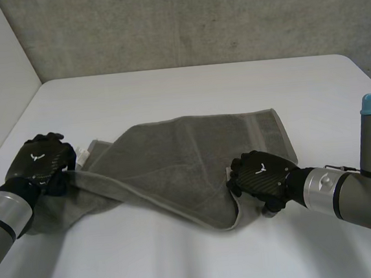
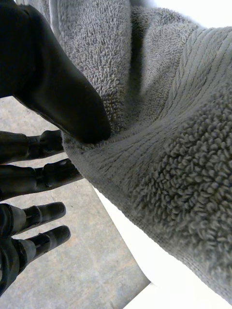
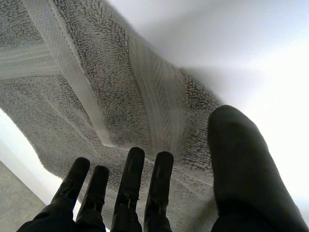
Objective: Fold the towel.
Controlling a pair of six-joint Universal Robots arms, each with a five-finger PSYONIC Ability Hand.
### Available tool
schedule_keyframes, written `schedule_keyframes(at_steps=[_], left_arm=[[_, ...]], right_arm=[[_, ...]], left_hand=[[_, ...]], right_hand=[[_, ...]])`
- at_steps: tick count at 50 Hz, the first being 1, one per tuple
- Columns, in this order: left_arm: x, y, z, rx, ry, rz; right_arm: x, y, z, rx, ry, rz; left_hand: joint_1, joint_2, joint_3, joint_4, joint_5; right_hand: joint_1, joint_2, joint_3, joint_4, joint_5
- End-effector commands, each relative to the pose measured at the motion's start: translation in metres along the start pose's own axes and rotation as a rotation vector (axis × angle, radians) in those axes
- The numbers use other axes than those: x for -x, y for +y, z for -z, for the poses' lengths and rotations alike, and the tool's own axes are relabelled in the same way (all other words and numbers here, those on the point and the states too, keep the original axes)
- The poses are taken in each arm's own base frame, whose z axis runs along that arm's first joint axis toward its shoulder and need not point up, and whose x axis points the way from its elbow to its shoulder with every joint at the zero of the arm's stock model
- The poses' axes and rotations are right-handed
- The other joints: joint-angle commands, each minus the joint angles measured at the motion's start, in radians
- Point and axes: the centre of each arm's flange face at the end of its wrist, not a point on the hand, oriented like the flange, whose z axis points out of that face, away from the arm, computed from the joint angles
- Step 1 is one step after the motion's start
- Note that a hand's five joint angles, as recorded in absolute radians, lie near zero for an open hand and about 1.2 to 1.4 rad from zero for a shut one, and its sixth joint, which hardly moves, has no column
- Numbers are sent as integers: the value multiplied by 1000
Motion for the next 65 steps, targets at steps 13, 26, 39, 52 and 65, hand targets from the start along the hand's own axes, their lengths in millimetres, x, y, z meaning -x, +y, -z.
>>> schedule_keyframes(at_steps=[13, 26, 39, 52, 65], left_arm=[[-2, 3, 0, 11, 5, 4], [-2, 4, 1, 13, 5, 6], [-1, 4, 1, 14, 2, 4], [-2, 5, 1, 19, 6, 7], [-2, 5, 1, 18, 2, 6]], right_arm=[[8, -9, -8, -97, 10, 83], [17, -6, -9, -88, -12, 133], [11, 13, -22, -32, -13, 258], [0, 5, 0, -23, 13, 229], [-3, 11, 6, -5, 1, 198]], left_hand=[[91, 60, -58, -66, 61], [91, 60, -58, -66, 61], [91, 60, -58, -66, 61], [91, 60, -58, -66, 61], [91, 60, -58, -66, 61]], right_hand=[[-353, -366, -53, -76, -348], [-271, -284, -53, -76, -266], [-121, -134, -53, -76, -116], [522, 509, -53, -76, 527], [306, 293, -53, -76, 311]])
